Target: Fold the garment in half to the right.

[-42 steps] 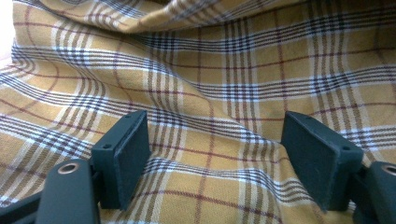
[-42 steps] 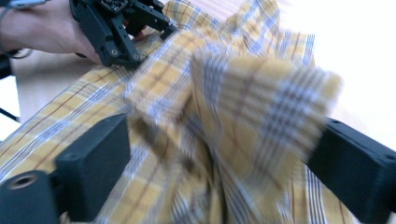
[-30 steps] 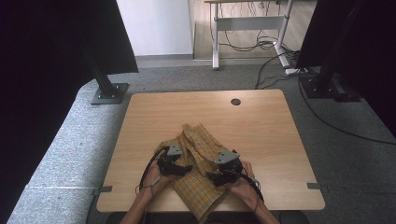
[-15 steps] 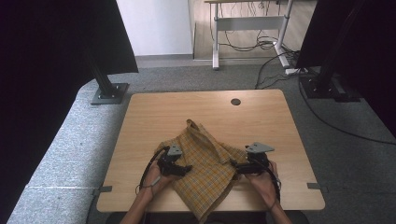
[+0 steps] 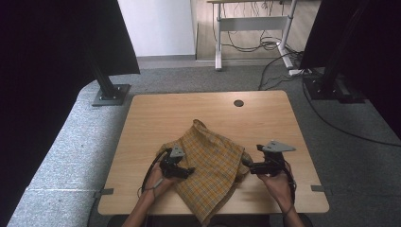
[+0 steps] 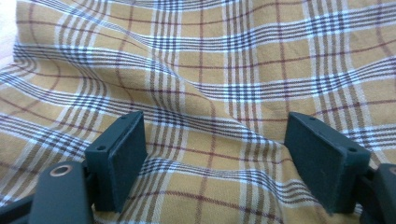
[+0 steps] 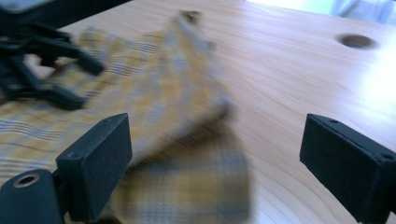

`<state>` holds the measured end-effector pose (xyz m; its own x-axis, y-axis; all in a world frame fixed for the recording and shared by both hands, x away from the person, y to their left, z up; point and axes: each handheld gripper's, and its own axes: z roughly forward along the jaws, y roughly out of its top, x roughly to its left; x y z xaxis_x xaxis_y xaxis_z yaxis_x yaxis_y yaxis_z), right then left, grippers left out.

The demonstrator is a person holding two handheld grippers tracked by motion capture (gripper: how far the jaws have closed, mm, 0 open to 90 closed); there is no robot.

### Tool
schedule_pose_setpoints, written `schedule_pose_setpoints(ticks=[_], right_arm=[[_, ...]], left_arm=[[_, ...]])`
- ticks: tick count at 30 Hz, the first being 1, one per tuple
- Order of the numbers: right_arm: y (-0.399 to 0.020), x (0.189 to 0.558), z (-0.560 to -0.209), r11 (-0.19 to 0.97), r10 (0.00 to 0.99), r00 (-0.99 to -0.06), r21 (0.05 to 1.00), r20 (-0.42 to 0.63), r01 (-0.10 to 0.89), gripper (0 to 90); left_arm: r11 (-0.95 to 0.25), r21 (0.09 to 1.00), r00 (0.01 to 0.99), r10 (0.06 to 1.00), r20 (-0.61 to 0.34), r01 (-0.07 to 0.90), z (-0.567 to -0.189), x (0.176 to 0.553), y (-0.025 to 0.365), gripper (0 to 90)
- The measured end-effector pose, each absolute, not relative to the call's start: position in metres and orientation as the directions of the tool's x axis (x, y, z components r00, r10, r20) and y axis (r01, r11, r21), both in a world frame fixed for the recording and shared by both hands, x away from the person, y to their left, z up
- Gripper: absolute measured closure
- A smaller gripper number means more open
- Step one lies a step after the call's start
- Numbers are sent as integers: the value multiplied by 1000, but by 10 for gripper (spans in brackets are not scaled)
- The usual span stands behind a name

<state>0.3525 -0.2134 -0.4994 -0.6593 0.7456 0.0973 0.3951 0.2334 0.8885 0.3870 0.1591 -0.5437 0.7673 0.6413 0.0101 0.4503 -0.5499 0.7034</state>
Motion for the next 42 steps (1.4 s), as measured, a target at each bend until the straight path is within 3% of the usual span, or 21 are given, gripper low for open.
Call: schedule_pose_setpoints(ticks=[12, 17, 20, 24, 27, 36, 42], right_arm=[[-125, 375, -477, 446, 560, -828, 851, -23, 278, 79], [-99, 404, -509, 557, 492, -871, 763, 14, 327, 73], [-106, 412, -535, 562, 528, -848, 729, 47, 390, 72], [-128, 408, -552, 454, 588, -794, 748, 157, 484, 74], [-139, 404, -550, 448, 598, -784, 743, 165, 498, 79], [-156, 401, -547, 443, 608, -770, 723, 192, 530, 100], [-153, 395, -517, 485, 600, -791, 732, 120, 479, 107]], left_arm=[[-472, 767, 717, 696, 22, 434, -523, 376, 187, 172], [-480, 758, 697, 716, 46, 443, -529, 376, 192, 145], [-465, 766, 682, 730, 48, 444, -531, 378, 196, 144], [-429, 780, 648, 760, 39, 456, -533, 382, 206, 146], [-383, 786, 636, 772, -17, 485, -535, 386, 215, 144], [-318, 818, 580, 814, -23, 479, -532, 388, 230, 147], [-307, 865, 611, 792, 1, 398, -520, 383, 227, 172]])
